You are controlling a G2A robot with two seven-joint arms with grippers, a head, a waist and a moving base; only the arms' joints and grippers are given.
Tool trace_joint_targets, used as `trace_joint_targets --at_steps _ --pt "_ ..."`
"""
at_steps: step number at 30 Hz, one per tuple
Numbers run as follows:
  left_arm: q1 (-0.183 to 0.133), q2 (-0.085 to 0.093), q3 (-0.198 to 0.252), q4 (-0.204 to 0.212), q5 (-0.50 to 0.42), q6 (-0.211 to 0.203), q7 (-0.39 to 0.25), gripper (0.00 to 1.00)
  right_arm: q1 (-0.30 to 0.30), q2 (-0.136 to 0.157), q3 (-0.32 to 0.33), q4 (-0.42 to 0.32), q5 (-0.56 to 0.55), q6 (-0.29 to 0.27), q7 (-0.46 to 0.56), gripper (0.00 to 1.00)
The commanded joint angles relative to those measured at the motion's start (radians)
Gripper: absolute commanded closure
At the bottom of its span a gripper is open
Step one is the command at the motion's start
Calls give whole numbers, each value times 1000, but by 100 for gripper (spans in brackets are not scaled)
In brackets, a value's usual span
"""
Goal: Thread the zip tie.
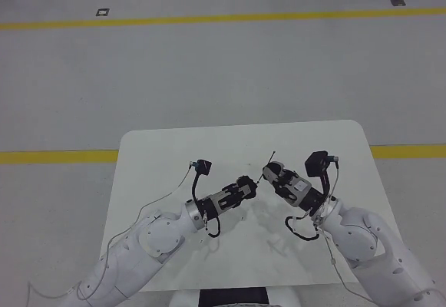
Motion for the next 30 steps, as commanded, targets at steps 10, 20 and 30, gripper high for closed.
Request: trace_joint_targets --at_steps 10,20,30 --pt "0 0 0 0 0 0 0 100 5 -2 -9 13 -4 0 4 100" --pt "0 0 0 0 0 0 0 100 7 -3 -15 17 6 0 5 100" --pt "0 0 0 0 0 0 0 100 7 -2 -22 13 23 0 3 100"
